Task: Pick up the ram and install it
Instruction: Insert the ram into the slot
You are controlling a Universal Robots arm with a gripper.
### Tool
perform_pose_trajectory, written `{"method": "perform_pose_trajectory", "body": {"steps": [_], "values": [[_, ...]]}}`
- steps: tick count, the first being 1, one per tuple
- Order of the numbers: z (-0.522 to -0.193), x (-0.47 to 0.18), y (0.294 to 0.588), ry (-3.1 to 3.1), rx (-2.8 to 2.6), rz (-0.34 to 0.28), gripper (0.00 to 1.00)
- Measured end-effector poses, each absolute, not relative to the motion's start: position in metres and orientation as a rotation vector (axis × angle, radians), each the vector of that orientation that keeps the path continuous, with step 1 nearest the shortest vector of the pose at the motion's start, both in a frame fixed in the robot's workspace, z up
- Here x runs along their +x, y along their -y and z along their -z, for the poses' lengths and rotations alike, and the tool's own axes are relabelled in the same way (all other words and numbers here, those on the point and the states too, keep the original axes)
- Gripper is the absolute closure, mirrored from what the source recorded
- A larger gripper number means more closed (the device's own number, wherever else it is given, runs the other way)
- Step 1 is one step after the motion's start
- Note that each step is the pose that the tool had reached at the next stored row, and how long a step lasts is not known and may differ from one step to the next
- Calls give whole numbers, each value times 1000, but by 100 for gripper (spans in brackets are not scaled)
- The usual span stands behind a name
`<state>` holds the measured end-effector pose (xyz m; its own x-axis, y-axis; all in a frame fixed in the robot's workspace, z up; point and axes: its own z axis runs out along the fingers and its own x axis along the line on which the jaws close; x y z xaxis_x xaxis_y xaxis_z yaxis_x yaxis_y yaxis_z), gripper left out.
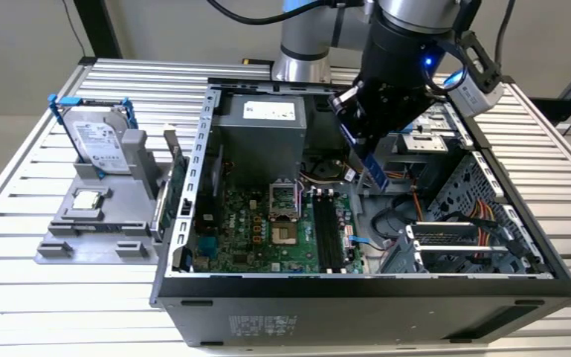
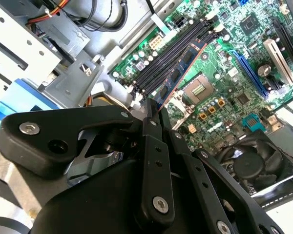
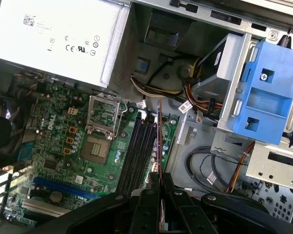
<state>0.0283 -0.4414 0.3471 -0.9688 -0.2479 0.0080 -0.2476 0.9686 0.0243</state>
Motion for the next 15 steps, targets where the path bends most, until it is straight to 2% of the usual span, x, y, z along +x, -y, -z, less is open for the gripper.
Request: {"method": "perform_pose_trajectory", "body": {"steps": [15], "values": [[-336, 29, 441, 3106, 389, 36, 100]]}}
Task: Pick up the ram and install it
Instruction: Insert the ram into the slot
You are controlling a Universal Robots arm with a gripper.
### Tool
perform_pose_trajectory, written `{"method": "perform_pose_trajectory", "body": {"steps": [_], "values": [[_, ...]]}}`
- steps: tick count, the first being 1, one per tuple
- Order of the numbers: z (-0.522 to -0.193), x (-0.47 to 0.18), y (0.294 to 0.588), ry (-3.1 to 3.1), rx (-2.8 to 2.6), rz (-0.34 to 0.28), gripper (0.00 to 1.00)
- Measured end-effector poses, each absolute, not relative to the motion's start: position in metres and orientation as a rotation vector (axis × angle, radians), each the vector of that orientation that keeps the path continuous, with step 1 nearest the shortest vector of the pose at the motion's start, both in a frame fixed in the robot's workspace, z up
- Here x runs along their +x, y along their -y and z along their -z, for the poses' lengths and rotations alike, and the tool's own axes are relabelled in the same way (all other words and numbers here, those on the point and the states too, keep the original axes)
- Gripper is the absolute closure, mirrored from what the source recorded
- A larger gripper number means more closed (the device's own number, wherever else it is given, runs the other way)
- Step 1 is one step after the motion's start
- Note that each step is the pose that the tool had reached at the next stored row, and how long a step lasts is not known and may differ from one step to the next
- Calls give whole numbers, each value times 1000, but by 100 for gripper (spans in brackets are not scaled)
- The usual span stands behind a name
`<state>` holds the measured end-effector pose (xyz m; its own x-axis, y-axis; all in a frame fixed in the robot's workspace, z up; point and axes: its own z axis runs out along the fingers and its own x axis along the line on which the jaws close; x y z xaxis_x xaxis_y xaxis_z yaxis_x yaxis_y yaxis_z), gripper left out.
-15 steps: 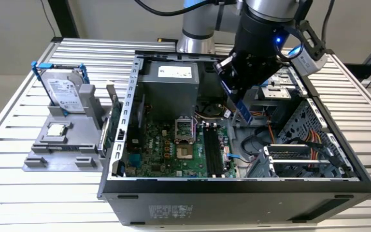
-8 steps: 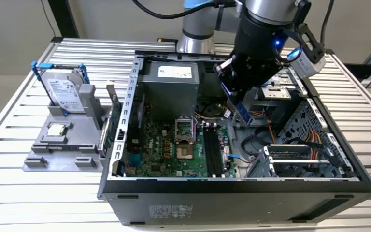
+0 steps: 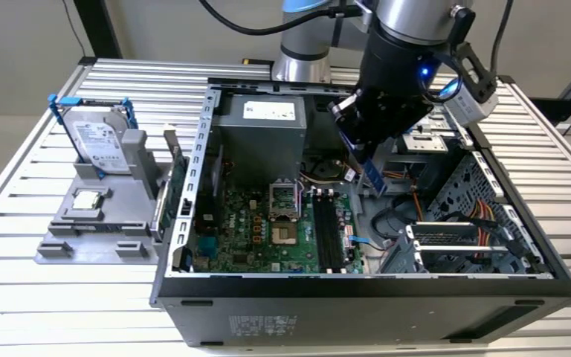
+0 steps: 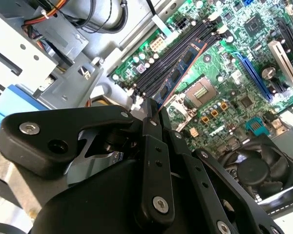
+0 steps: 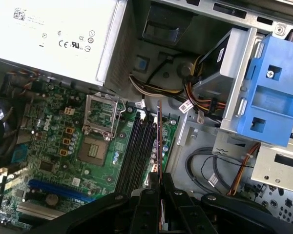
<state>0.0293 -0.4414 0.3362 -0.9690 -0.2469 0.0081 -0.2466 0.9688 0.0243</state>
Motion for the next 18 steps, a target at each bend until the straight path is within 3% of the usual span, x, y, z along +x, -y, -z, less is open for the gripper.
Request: {"method": "perform_pose_trajectory", "body": {"steps": [18], "values": [[-323, 29, 441, 3107, 379, 36, 100]]}}
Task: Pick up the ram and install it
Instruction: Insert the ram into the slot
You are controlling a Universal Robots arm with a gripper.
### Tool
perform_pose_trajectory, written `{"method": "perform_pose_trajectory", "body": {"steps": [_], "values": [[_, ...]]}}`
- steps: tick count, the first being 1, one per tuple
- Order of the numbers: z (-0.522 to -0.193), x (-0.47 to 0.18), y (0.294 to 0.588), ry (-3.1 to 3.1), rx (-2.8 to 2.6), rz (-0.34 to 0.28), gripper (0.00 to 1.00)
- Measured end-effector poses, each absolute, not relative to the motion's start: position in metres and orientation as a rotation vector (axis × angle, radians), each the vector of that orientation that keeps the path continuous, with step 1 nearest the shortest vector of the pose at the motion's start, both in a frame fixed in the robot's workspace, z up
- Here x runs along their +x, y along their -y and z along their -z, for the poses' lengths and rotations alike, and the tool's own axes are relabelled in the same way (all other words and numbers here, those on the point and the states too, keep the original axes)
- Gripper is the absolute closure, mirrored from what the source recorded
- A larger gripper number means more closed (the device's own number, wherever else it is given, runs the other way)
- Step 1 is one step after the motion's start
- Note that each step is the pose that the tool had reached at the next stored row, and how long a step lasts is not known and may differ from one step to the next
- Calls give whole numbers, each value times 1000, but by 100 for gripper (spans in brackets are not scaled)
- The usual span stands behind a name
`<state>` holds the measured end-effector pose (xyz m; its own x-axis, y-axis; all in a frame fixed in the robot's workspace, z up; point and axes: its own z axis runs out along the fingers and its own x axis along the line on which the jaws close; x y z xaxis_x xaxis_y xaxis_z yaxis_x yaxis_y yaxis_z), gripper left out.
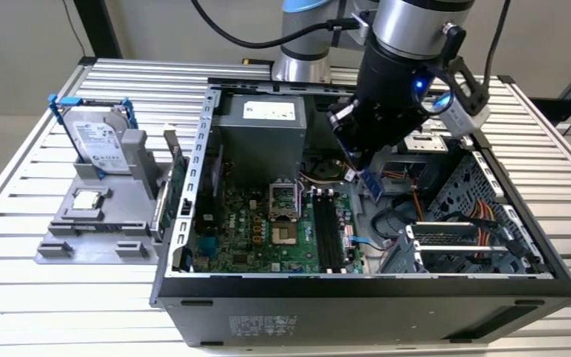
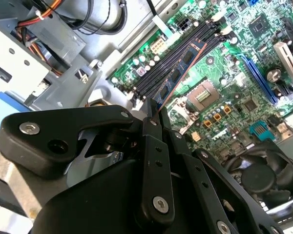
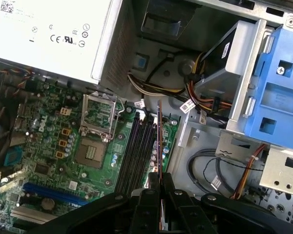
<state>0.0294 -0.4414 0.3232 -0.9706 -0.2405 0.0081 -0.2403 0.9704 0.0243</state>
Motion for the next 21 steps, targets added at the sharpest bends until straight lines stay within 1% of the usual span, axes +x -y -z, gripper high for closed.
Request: {"method": "perform_pose_trajectory", "body": {"steps": [21], "values": [[-312, 29, 441, 3113, 333, 36, 100]]}}
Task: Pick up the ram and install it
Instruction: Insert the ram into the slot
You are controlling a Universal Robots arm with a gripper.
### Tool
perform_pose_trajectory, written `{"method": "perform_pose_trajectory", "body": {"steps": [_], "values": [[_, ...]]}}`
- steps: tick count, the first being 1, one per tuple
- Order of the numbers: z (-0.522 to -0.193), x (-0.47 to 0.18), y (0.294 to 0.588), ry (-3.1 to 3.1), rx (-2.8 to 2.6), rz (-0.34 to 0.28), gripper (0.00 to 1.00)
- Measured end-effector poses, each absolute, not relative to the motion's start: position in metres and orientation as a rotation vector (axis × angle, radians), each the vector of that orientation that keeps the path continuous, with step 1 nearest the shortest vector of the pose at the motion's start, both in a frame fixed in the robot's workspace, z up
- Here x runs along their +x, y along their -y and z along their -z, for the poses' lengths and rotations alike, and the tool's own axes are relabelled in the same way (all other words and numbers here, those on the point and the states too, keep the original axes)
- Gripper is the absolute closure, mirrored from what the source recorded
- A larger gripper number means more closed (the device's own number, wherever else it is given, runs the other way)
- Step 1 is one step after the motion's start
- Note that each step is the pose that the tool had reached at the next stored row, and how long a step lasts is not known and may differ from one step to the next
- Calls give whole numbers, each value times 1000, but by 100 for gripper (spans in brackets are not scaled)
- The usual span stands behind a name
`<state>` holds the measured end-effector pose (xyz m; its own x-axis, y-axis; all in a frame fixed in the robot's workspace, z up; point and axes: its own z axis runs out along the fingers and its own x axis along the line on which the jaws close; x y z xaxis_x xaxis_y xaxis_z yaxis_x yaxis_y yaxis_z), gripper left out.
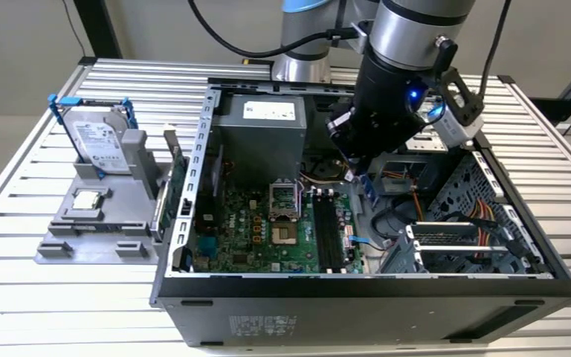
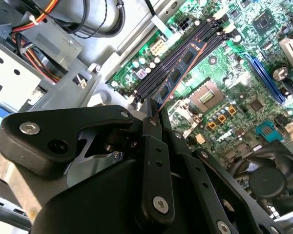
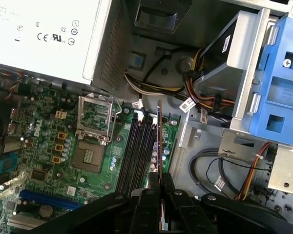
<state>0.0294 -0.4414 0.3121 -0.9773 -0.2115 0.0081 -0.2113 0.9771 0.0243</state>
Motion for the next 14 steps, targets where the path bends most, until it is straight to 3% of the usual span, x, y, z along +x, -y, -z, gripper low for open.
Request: {"method": "perform_pose_trajectory", "body": {"steps": [14], "values": [[-304, 29, 441, 3119, 276, 37, 100]]}}
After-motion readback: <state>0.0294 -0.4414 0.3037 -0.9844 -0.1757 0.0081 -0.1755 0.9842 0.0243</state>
